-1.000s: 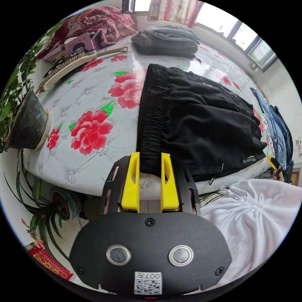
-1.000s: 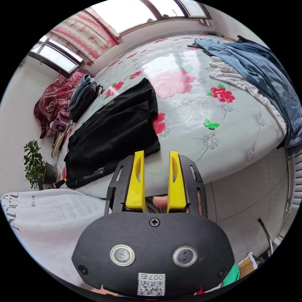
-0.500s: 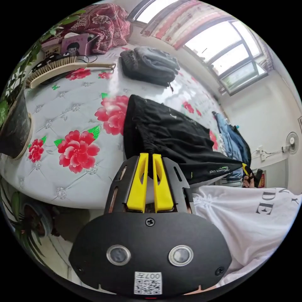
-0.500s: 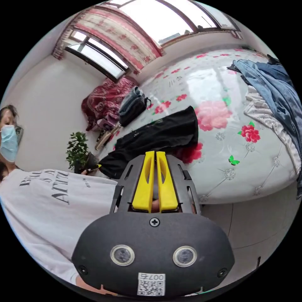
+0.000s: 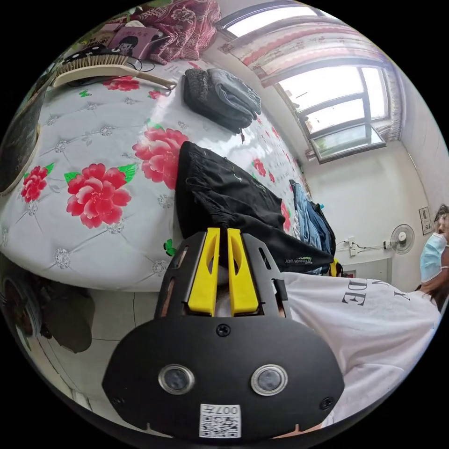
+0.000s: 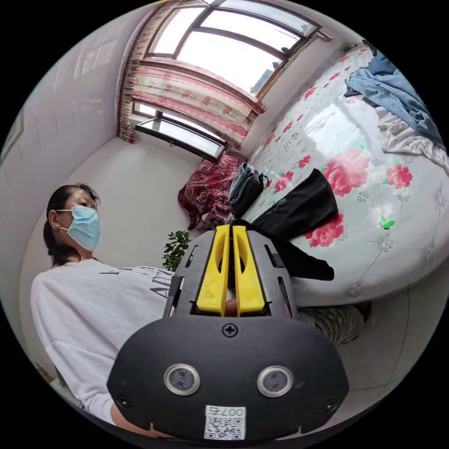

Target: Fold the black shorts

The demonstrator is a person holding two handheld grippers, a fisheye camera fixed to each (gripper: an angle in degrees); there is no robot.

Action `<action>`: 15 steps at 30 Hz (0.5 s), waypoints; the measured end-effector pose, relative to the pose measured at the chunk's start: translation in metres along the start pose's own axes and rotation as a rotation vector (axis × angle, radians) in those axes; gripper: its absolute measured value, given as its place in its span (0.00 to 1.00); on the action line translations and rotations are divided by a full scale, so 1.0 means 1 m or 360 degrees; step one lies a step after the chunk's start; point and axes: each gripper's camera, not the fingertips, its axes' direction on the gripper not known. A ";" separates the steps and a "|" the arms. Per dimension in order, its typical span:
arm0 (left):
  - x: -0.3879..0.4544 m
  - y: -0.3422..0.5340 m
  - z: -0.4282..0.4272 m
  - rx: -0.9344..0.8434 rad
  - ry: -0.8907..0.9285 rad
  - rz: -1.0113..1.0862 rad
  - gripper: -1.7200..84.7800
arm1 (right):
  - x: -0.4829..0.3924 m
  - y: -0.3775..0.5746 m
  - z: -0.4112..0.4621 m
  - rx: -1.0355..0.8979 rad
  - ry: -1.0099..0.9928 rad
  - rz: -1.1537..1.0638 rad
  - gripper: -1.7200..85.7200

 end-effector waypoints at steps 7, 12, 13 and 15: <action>-0.017 -0.087 0.001 0.0347 0.0230 -0.0253 0.07 | 0.010 -0.102 0.051 0.0070 0.0075 0.0010 0.02; -0.017 -0.156 0.055 0.0474 -0.0075 -0.0481 0.13 | 0.048 -0.193 0.153 0.0059 0.0554 0.0079 0.04; -0.008 -0.163 0.066 0.0432 -0.0199 -0.0459 0.14 | 0.063 -0.200 0.175 -0.0031 0.0653 0.0118 0.04; 0.009 -0.164 0.079 0.0400 -0.0356 -0.0332 0.14 | 0.079 -0.197 0.197 -0.0140 0.0753 0.0114 0.05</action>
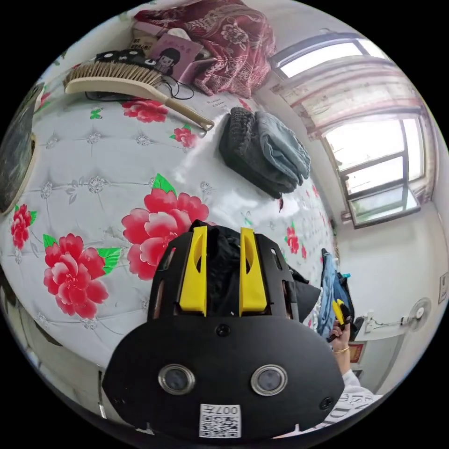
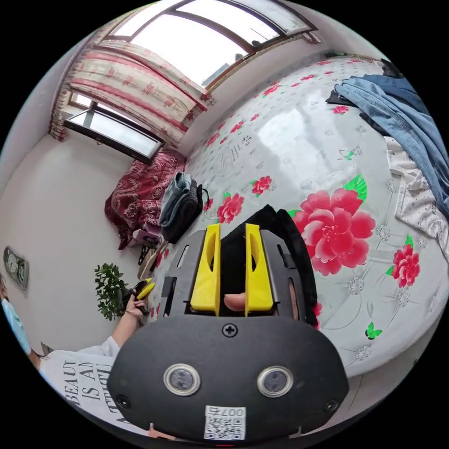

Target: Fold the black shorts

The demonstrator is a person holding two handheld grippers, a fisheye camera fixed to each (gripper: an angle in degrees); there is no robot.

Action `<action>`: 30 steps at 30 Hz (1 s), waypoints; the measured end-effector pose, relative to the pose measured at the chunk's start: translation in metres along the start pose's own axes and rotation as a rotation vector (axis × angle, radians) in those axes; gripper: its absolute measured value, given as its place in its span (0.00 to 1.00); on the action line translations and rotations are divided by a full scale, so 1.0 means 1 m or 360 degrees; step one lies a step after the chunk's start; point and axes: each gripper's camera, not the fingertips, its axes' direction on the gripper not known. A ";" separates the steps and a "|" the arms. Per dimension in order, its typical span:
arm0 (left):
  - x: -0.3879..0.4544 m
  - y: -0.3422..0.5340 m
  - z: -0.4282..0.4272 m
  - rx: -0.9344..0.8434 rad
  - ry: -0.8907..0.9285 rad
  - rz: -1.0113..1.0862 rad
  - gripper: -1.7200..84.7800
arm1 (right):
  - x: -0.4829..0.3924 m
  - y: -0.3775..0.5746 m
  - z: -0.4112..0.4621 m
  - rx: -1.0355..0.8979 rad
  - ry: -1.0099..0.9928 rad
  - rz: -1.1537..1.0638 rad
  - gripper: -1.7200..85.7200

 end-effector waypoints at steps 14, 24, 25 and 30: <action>0.094 0.025 0.065 -0.0175 -0.0384 0.0912 0.15 | 0.039 0.015 0.083 -0.0264 0.0508 -0.0147 0.09; 0.107 0.010 0.117 -0.0334 -0.0533 0.0899 0.01 | 0.037 -0.034 0.174 -0.0417 0.0702 -0.0117 0.06; 0.105 0.008 0.111 -0.0325 -0.0491 0.0866 0.01 | 0.037 -0.033 0.175 -0.0408 0.0740 -0.0101 0.05; 0.089 -0.003 0.069 -0.0242 -0.0101 0.0627 0.01 | 0.019 -0.018 0.153 -0.0399 0.0754 -0.0226 0.02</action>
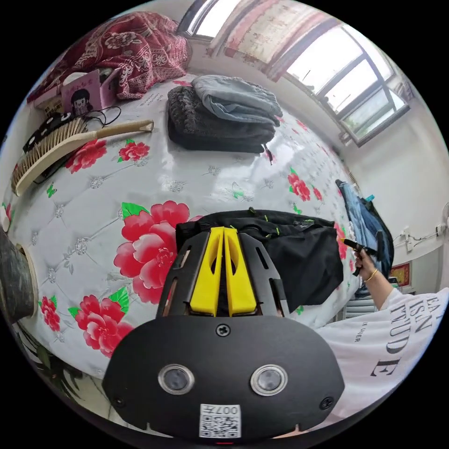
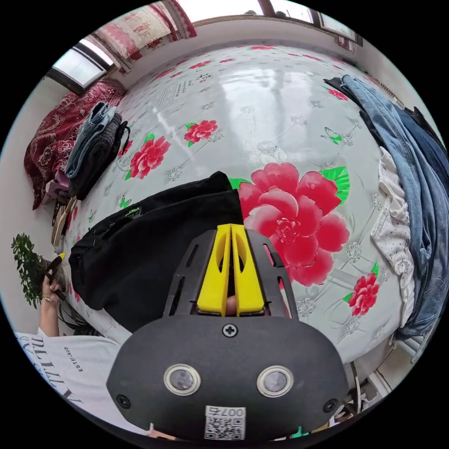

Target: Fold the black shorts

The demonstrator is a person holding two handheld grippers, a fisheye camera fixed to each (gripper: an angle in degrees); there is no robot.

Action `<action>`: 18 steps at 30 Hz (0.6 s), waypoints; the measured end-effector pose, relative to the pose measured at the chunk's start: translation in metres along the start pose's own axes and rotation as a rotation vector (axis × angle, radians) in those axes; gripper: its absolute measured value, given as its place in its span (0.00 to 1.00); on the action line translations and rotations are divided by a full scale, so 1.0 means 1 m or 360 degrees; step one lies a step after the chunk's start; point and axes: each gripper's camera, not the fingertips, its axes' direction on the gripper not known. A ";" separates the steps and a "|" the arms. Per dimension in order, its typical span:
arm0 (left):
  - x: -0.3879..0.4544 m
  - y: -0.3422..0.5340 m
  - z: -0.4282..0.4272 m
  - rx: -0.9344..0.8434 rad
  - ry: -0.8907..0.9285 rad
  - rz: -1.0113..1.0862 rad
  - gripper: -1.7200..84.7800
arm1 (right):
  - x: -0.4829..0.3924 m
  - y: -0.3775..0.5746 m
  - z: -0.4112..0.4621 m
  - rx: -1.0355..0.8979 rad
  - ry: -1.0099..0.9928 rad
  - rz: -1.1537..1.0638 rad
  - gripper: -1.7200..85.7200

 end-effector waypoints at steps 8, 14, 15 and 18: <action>0.007 -0.008 0.013 -0.0019 -0.0084 0.0127 0.08 | -0.003 -0.008 -0.018 0.0133 -0.0141 -0.0115 0.04; 0.039 -0.031 0.084 -0.0243 -0.0549 0.0309 0.06 | -0.005 -0.019 0.035 -0.0063 0.0067 -0.0071 0.03; 0.042 -0.033 0.083 -0.0244 -0.0524 0.0322 0.03 | -0.007 -0.017 0.032 -0.0039 0.0074 -0.0080 0.03; 0.037 -0.032 0.067 -0.0184 -0.0372 0.0279 0.01 | -0.014 0.001 0.007 0.0105 -0.0012 -0.0181 0.02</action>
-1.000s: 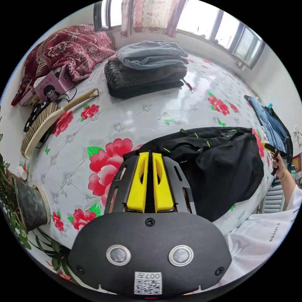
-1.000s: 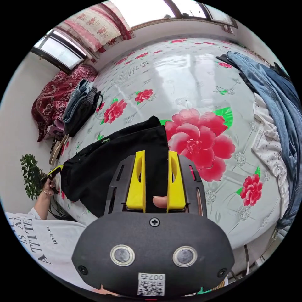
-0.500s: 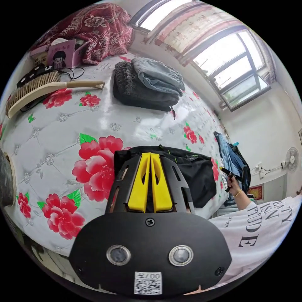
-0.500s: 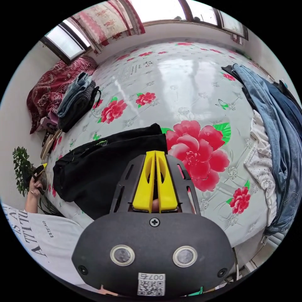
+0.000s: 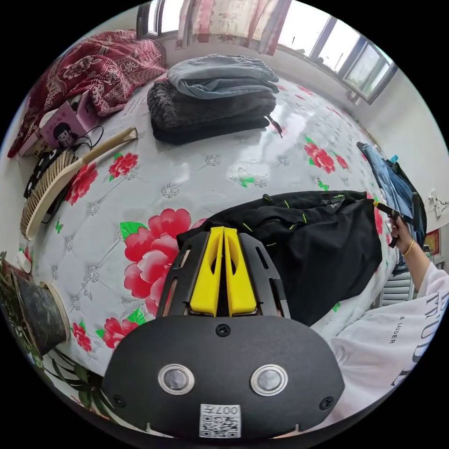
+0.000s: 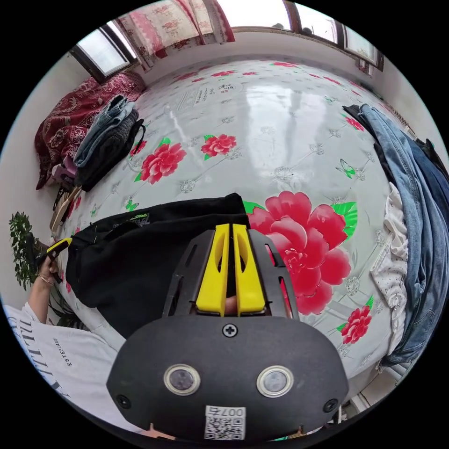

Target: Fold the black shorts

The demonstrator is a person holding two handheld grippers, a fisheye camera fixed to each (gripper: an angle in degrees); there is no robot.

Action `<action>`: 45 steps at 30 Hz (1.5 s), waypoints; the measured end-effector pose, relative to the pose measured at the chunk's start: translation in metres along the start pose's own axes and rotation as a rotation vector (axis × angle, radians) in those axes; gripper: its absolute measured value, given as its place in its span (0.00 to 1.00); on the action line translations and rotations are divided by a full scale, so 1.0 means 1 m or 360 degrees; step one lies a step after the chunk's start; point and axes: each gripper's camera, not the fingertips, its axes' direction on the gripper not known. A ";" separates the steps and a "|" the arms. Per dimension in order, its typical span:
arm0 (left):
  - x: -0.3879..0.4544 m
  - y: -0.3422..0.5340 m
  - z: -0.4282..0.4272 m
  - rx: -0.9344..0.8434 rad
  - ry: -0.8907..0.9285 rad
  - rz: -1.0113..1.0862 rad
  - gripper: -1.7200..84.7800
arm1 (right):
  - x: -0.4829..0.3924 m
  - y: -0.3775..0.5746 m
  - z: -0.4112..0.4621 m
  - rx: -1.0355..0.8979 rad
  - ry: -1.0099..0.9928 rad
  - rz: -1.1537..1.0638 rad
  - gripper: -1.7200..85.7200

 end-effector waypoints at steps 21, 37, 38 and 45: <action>0.011 -0.019 0.030 -0.0059 0.0052 -0.0053 0.13 | 0.009 -0.036 0.000 -0.0046 0.0069 0.0169 0.02; -0.003 -0.021 0.010 0.0199 -0.0045 -0.0189 0.01 | 0.020 0.110 0.010 -0.0220 0.0238 0.0119 0.04; -0.006 -0.022 0.008 0.0209 -0.0051 -0.0199 0.01 | 0.023 0.107 0.009 -0.0235 0.0222 0.0126 0.04; -0.029 -0.029 0.018 0.0255 0.0008 -0.0399 0.01 | 0.033 0.112 -0.004 -0.0185 0.0185 0.0142 0.02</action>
